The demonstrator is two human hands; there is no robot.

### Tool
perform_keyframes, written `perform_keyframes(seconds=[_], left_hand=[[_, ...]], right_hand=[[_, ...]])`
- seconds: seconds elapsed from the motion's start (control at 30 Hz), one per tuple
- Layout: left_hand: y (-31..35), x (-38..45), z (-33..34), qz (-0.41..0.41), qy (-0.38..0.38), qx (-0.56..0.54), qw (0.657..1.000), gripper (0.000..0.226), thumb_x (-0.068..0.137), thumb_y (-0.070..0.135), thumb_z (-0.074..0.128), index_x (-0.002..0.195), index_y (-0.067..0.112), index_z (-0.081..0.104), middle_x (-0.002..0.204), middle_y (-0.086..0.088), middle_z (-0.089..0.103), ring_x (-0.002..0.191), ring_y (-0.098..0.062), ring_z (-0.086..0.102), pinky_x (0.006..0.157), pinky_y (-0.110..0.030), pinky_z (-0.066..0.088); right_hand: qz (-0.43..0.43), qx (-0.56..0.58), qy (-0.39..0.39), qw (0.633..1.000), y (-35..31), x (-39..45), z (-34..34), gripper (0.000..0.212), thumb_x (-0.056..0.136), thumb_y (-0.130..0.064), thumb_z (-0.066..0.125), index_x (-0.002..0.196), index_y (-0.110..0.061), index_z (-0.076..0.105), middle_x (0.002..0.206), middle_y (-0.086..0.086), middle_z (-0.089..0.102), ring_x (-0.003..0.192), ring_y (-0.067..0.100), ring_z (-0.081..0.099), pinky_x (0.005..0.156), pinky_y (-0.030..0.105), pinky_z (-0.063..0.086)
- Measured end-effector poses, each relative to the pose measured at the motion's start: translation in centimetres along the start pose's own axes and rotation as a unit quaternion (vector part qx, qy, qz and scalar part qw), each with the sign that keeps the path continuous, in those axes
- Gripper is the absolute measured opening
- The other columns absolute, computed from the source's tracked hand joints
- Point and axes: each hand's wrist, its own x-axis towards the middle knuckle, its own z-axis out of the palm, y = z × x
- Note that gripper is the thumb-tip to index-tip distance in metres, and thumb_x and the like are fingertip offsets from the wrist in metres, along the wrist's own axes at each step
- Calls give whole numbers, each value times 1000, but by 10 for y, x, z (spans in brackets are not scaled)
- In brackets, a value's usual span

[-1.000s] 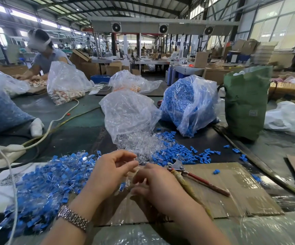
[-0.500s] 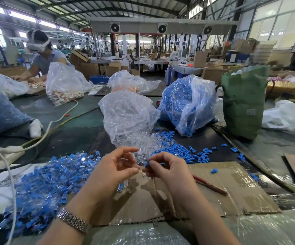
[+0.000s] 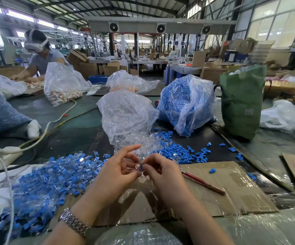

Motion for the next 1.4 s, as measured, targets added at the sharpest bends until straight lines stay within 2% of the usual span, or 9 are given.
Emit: perform_keyframes(seconds=[0.23, 0.53, 0.8, 0.9, 1.0, 1.1, 1.17, 1.3, 1.4], left_hand=[[1, -1, -9, -104, -44, -135, 984, 27, 77, 20, 79, 104, 15, 80, 103, -16, 77, 95, -28, 76, 81, -25, 60], [-6, 1, -17, -109, -52, -168, 978, 44, 70, 36, 91, 105, 12, 80, 103, -22, 76, 98, -33, 75, 83, -28, 60], [-3, 1, -16, -119, -48, -158, 979, 24, 80, 17, 76, 103, 11, 80, 102, -21, 76, 95, -32, 75, 80, -27, 61], [-3, 1, -15, -121, -41, -160, 979, 23, 81, 17, 76, 102, 11, 80, 101, -22, 76, 95, -34, 75, 80, -28, 61], [-4, 1, -14, -121, -12, -174, 977, 23, 78, 18, 77, 100, 15, 80, 98, -24, 76, 95, -35, 75, 78, -27, 61], [-5, 2, -15, -109, 10, -184, 977, 20, 78, 18, 76, 98, 16, 80, 98, -23, 76, 94, -35, 75, 78, -27, 61], [-5, 3, -15, -104, 19, -192, 976, 20, 78, 18, 76, 97, 15, 80, 98, -23, 76, 93, -34, 75, 77, -27, 60], [-3, 2, -15, -107, 29, -211, 971, 19, 79, 14, 74, 97, 10, 79, 100, -24, 75, 91, -34, 75, 75, -27, 60], [-1, 2, -17, -111, 45, -236, 964, 23, 80, 10, 72, 102, 2, 76, 102, -26, 74, 90, -34, 75, 73, -28, 61]], right_hand=[[-33, 59, 4, 998, -6, -3, -3, 15, 95, -9, 66, 88, -21, 68, 83, -4, 70, 81, 10, 66, 78, 26, 54], [-66, 14, 6, 998, -6, -3, -2, 18, 96, -12, 65, 88, -28, 65, 83, -11, 67, 78, 5, 63, 70, 13, 47], [-60, 9, -4, 998, -6, -4, -4, 19, 96, -15, 65, 89, -33, 65, 83, -13, 68, 78, 4, 64, 70, 13, 48], [-12, 38, 1, 999, -10, -4, -8, 10, 95, -30, 67, 98, -38, 63, 87, -17, 67, 81, 1, 64, 71, 17, 51], [53, -182, 44, 981, -13, -4, -23, 29, 92, -52, 64, 114, -35, 56, 105, -18, 57, 100, -1, 54, 88, 24, 50], [186, -463, -16, 866, -15, -7, -40, 64, 88, -65, 61, 132, -22, 46, 133, 1, 42, 127, 22, 39, 106, 44, 38], [231, -504, -63, 829, -15, -11, -50, 60, 89, -59, 62, 133, -21, 49, 137, 6, 43, 130, 28, 40, 104, 49, 36], [207, -505, -98, 833, -22, -12, -56, 28, 93, -41, 59, 114, -23, 58, 122, 6, 51, 110, 25, 54, 90, 39, 43], [212, -425, -102, 874, -25, -9, -57, 16, 90, -36, 57, 87, -20, 57, 98, 4, 56, 82, 20, 54, 66, 31, 41]])
